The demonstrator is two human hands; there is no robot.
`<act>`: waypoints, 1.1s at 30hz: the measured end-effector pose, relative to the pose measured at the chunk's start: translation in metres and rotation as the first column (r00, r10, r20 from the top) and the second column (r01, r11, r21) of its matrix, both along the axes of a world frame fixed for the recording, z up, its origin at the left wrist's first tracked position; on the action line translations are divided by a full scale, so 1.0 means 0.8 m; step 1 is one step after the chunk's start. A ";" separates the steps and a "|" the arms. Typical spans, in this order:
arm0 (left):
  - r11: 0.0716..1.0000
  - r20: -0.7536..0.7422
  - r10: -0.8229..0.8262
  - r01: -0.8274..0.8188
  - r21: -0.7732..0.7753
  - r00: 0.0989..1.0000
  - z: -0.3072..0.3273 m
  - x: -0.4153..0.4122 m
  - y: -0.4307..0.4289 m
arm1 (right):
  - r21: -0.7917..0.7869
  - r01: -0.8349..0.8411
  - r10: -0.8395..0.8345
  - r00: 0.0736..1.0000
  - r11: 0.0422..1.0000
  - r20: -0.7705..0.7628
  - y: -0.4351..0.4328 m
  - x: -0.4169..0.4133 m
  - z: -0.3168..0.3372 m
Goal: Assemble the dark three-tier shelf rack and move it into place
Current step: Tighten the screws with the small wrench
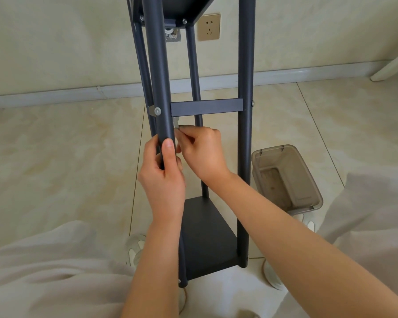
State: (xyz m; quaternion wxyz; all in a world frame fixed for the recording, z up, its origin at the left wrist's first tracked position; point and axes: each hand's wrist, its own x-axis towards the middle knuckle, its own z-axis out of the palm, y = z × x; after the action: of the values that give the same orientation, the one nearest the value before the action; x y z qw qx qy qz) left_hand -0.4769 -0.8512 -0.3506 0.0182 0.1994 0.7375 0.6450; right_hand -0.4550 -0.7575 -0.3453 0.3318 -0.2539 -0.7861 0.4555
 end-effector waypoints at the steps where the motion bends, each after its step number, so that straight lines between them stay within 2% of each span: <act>1: 1.000 0.001 -0.003 0.003 0.002 1.000 -0.001 0.001 0.001 | -0.030 0.000 0.000 1.000 1.000 0.014 -0.001 0.004 0.001; 7: 1.000 -0.017 -0.010 0.010 -0.015 1.000 -0.002 0.006 0.003 | -0.103 0.031 -0.023 0.997 0.994 0.077 -0.005 0.024 0.013; 12: 0.999 0.001 -0.037 0.037 0.002 0.999 -0.003 0.007 0.004 | -0.077 0.056 -0.047 0.992 0.995 0.119 0.003 0.032 0.023; 17: 0.999 0.006 -0.044 0.044 0.006 0.999 -0.003 0.006 0.005 | -0.062 0.025 -0.016 0.989 0.998 0.149 0.012 0.035 0.039; 25: 0.999 0.013 -0.048 0.048 0.023 0.999 -0.003 0.006 0.005 | -0.124 -0.025 0.047 0.983 0.992 0.179 0.022 0.036 0.051; 29: 0.998 0.023 -0.047 0.047 0.030 0.999 -0.001 0.005 0.004 | -0.030 -0.027 0.032 0.985 0.999 0.172 0.014 0.028 0.048; 33: 0.998 0.022 -0.055 0.054 0.041 0.998 0.002 0.002 0.002 | 0.036 -0.006 0.002 0.995 0.999 0.103 0.008 0.019 0.035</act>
State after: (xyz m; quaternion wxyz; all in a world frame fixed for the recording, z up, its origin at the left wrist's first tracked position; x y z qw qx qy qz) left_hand -0.4751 -0.8492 -0.3488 0.0402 0.2122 0.7183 0.6614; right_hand -0.4402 -0.7507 -0.3174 0.2945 -0.2694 -0.8108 0.4281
